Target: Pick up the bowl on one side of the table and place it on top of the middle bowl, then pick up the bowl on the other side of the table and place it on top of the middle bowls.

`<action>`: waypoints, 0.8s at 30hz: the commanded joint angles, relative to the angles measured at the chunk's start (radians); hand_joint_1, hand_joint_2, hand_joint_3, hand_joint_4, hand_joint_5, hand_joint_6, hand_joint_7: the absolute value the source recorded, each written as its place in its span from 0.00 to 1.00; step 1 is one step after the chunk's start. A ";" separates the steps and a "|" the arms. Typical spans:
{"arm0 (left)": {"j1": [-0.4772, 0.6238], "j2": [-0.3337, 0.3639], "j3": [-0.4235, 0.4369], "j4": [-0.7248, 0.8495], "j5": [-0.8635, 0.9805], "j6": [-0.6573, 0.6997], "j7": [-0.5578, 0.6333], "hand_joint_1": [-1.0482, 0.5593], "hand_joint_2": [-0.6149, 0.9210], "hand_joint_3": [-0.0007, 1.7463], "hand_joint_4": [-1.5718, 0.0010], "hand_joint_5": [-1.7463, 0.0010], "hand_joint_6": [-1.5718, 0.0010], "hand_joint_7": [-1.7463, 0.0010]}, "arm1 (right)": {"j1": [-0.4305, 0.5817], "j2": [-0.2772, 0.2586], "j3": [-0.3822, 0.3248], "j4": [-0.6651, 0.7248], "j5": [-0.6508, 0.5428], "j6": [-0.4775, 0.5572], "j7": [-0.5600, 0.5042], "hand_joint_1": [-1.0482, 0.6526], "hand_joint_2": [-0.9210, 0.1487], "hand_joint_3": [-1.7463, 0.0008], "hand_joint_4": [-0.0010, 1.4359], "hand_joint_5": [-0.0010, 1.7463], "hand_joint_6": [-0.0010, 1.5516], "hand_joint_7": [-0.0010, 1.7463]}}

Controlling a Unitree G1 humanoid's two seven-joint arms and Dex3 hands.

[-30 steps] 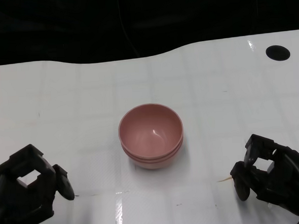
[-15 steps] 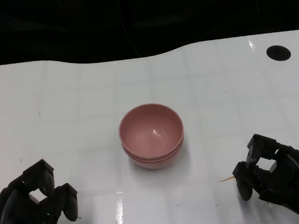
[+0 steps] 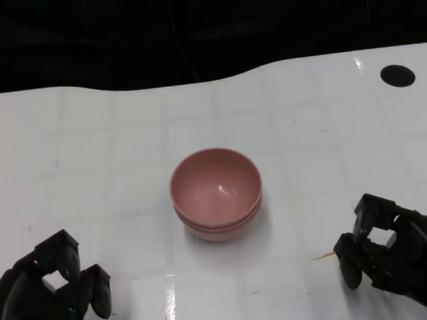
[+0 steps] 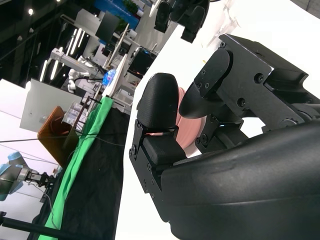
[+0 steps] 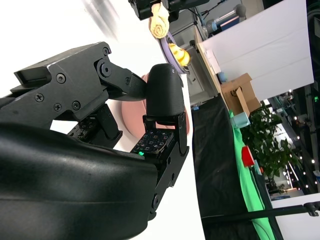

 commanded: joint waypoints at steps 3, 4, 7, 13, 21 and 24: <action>0.015 0.008 0.008 -0.055 0.006 0.013 0.048 0.61 0.62 0.87 0.40 0.00 0.48 0.00 | -0.017 -0.029 -0.007 -0.024 0.004 0.015 0.006 0.54 0.26 0.50 0.62 1.00 0.49 0.86; 0.016 0.009 0.007 -0.059 0.006 0.015 0.050 0.61 0.61 0.87 0.40 0.00 0.48 0.00 | -0.017 -0.030 -0.006 -0.028 0.004 0.018 0.004 0.54 0.27 0.50 0.62 1.00 0.49 0.86; 0.012 0.014 0.008 -0.064 0.004 0.018 0.050 0.60 0.62 0.87 0.41 0.00 0.48 0.00 | -0.021 -0.029 -0.009 -0.039 0.015 0.039 0.005 0.54 0.28 0.50 0.62 1.00 0.49 0.86; 0.015 0.014 0.007 -0.078 -0.003 0.036 0.045 0.62 0.62 0.87 0.43 0.00 0.49 0.00 | -0.008 -0.029 -0.015 -0.077 0.024 0.076 -0.005 0.54 0.27 0.52 0.64 1.00 0.52 0.85; 0.006 0.012 0.002 -0.082 -0.004 0.051 0.045 0.63 0.61 0.88 0.42 0.00 0.48 0.00 | -0.003 -0.035 -0.021 -0.088 0.022 0.075 0.001 0.55 0.26 0.53 0.64 1.00 0.51 0.86; 0.004 0.007 0.004 -0.076 -0.009 0.047 0.041 0.63 0.62 0.87 0.41 0.00 0.47 0.00 | -0.004 -0.031 -0.024 -0.085 0.026 0.075 0.002 0.55 0.25 0.52 0.64 1.00 0.51 0.87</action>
